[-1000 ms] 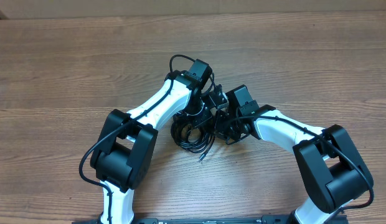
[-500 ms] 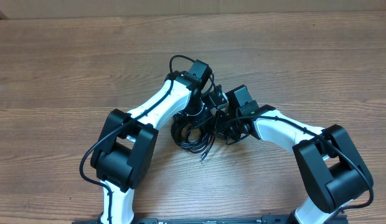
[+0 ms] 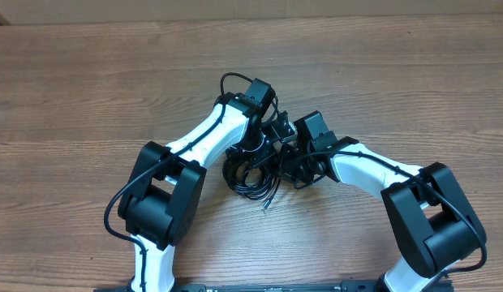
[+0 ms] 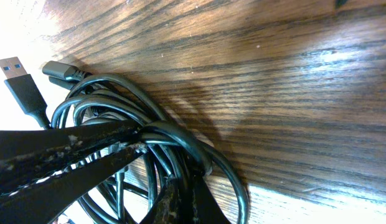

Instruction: Untangle cables

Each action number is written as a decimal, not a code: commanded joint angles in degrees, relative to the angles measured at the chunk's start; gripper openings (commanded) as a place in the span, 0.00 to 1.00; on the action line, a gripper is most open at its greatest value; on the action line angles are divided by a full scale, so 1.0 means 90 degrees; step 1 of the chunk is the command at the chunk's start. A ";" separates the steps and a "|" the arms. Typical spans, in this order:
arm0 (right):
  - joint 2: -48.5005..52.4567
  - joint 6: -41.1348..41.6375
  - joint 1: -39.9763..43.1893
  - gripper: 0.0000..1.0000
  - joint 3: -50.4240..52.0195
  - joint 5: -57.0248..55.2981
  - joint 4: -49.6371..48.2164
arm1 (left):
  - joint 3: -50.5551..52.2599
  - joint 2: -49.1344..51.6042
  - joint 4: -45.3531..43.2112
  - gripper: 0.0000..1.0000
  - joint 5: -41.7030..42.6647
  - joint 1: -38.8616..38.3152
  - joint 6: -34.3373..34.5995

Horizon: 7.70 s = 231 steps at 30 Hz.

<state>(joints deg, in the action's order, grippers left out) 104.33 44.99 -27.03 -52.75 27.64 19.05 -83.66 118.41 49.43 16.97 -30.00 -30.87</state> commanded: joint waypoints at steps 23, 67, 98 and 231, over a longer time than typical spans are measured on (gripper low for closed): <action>0.0036 -0.0005 0.0010 0.04 0.0027 -0.0117 -0.0250 | -0.1192 0.0019 0.1013 0.04 0.1836 0.1277 0.2572; -0.0041 -0.0833 0.0175 0.67 -0.0063 0.0189 -0.0906 | -0.1212 0.0559 0.0952 0.29 0.0712 0.1367 0.2147; 0.0245 -0.0763 -0.0087 0.55 -0.0063 0.0046 -0.1205 | -0.1022 0.0879 0.0852 0.27 0.0593 0.1275 0.1962; 0.0245 0.0182 0.0313 0.63 -0.0051 0.0498 -0.1229 | -0.0969 0.0408 0.1768 0.04 0.3458 0.1591 -0.0216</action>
<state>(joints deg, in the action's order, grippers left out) 106.04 46.44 -23.99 -53.08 29.85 8.60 -90.91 122.39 65.21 43.07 -15.27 -30.65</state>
